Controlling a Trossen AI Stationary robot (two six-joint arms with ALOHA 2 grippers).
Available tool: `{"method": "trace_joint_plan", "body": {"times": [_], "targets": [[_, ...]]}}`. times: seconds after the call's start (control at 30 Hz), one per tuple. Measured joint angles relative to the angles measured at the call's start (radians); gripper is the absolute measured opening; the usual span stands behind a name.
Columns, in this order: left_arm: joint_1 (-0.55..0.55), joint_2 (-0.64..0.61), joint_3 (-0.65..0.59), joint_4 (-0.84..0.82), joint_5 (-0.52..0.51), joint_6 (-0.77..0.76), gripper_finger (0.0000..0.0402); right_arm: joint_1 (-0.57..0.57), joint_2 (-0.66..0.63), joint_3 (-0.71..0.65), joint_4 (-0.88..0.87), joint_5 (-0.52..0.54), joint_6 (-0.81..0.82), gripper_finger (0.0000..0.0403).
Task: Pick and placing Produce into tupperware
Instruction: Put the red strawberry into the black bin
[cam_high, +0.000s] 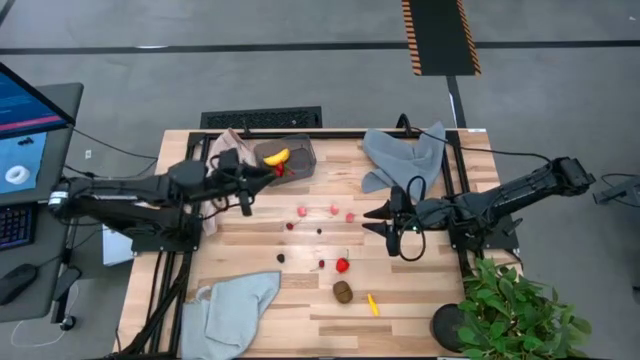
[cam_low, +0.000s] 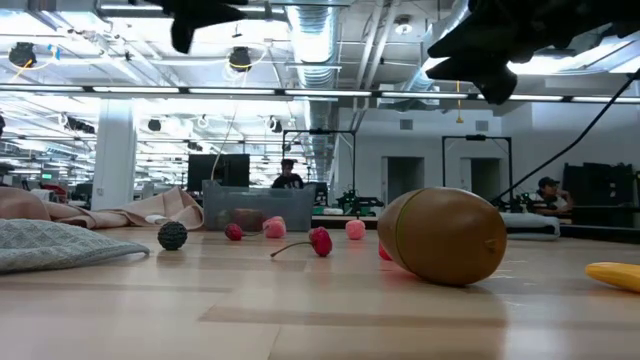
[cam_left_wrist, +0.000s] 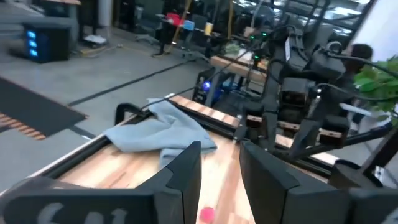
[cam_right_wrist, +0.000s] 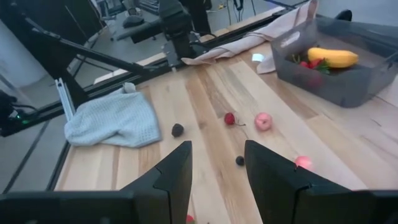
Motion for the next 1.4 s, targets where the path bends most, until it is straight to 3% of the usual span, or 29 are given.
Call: {"method": "trace_joint_plan", "body": {"times": [0.17,0.33,0.73,1.13,1.4], "targets": [[-0.133,-0.055,-0.011,-0.075,-0.192,0.001,0.0099,-0.005,0.026,0.000,-0.005,-0.003,0.075,0.0166],[-0.242,-0.106,-0.099,-0.022,-0.258,-0.016,0.0099,-0.038,0.132,-0.001,-0.020,-0.096,0.187,0.0168],[-0.405,-0.230,-0.324,0.116,-0.303,-0.081,0.0099,-0.059,0.301,0.000,0.043,-0.218,0.362,0.0155],[-0.521,-0.188,-0.327,0.121,-0.312,-0.023,0.0099,-0.026,0.434,0.000,0.135,-0.326,0.651,0.0164],[-0.561,-0.165,-0.327,0.123,-0.344,-0.019,0.0099,-0.015,0.522,0.000,0.197,-0.310,0.713,0.0160]]}}
